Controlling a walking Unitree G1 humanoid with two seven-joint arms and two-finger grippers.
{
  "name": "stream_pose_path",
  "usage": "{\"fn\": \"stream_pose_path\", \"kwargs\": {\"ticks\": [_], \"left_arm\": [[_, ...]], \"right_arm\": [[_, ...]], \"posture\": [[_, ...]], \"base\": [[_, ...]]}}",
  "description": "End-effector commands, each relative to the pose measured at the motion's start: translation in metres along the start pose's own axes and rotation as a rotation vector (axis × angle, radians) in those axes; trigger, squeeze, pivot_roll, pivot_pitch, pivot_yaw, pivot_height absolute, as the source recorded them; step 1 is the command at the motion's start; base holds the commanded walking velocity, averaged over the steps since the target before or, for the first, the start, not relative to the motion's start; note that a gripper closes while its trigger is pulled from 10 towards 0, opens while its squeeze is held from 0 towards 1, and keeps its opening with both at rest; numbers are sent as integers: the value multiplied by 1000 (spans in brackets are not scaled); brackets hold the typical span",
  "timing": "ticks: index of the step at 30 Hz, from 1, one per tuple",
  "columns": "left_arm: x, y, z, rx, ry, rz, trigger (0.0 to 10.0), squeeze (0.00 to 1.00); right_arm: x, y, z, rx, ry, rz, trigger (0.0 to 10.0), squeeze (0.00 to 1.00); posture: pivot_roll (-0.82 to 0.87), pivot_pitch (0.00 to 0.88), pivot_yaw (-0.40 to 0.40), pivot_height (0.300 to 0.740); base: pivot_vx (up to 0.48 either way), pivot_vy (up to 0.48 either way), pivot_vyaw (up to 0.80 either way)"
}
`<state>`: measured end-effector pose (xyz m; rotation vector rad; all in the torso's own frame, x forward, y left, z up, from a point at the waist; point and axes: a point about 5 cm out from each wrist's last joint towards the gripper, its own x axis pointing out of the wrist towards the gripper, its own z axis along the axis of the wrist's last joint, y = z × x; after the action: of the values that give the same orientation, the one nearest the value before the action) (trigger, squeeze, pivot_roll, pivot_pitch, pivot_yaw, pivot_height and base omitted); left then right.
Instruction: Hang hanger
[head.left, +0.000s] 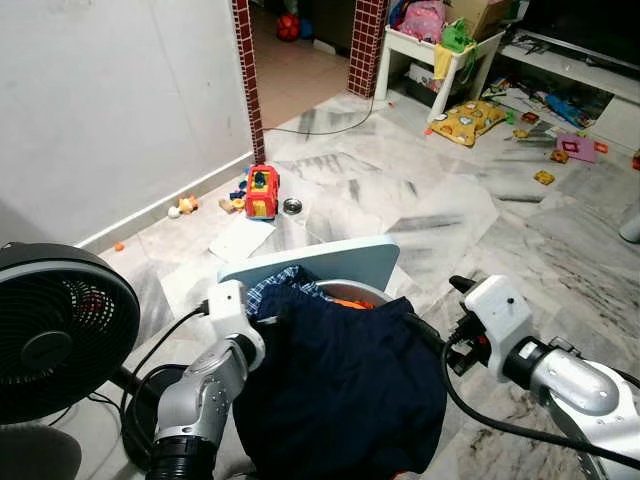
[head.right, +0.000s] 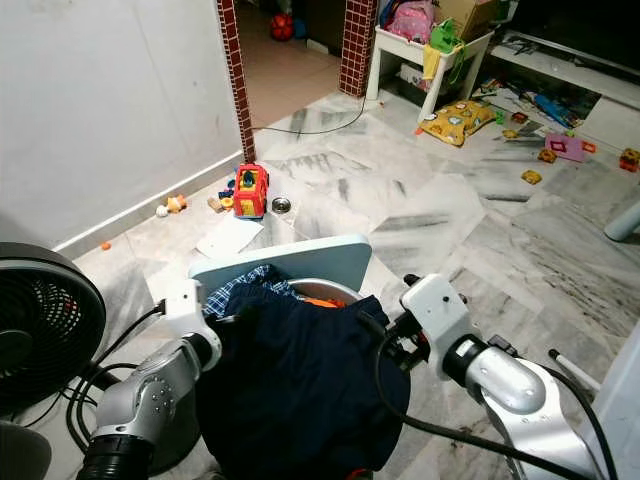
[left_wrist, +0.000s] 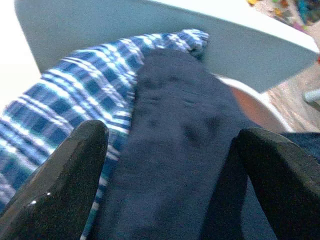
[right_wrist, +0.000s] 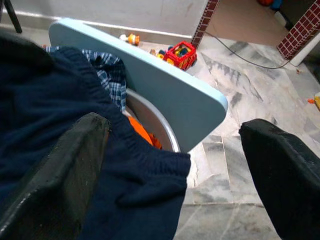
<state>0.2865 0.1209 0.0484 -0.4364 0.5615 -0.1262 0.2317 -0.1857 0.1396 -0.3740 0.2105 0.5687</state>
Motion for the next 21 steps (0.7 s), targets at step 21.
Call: {"fn": "stream_pose_path", "kwargs": {"ticks": [21], "left_arm": [[5, 4, 17, 53, -34, -78, 10000, 0]], "right_arm": [[-4, -3, 2, 0, 14, -38, 10000, 0]], "posture": [[-317, 135, -26, 740]], "base": [[0, 0, 0]]}}
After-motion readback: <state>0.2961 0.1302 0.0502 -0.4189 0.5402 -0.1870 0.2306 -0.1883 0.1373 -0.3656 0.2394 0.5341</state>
